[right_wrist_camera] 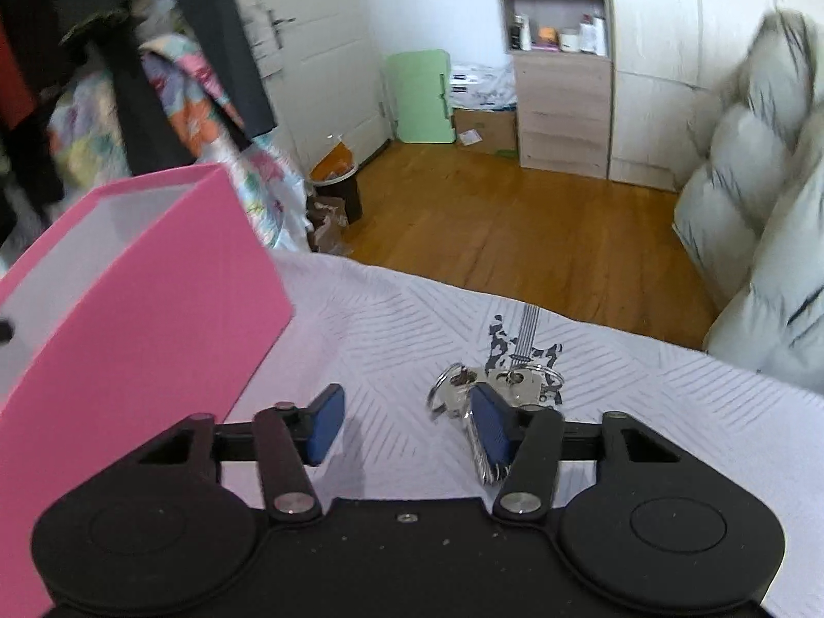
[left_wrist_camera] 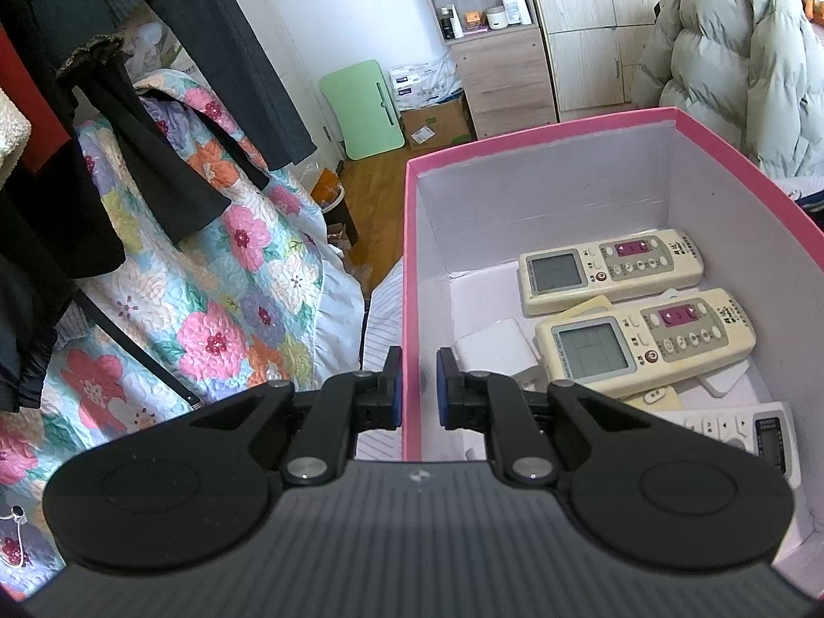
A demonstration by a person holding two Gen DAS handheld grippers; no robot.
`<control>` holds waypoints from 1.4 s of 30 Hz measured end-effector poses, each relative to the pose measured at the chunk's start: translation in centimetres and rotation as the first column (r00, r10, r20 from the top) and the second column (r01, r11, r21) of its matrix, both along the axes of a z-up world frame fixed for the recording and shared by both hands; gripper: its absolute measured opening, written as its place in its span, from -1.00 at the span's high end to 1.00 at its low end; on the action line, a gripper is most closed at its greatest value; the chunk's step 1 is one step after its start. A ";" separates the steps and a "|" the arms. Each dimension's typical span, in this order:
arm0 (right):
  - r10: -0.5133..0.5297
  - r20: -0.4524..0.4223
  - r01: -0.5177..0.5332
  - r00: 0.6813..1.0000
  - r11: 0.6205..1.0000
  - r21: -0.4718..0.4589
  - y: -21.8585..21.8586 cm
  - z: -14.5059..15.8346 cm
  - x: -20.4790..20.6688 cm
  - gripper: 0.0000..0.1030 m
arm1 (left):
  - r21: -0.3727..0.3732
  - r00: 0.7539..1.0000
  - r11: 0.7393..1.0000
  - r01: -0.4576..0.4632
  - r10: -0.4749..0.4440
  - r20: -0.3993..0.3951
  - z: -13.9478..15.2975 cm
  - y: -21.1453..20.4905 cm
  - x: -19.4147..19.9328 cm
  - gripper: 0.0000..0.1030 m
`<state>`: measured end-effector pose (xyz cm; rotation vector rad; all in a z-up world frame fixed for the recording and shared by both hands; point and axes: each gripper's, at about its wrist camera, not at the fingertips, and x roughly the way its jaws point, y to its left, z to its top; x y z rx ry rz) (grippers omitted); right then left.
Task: Organize rigid objects
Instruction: 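Return the right gripper to the keys and grasp one key, then carry the key into the pink box and open the right gripper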
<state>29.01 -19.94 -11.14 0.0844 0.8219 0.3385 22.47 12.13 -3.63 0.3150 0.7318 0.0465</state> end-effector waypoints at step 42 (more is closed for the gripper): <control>0.286 0.170 -0.300 0.943 0.952 0.062 12.7 7.7 -0.8 0.80 | -0.020 1.000 1.000 -0.002 0.002 0.001 -0.3 0.3 -0.2 0.78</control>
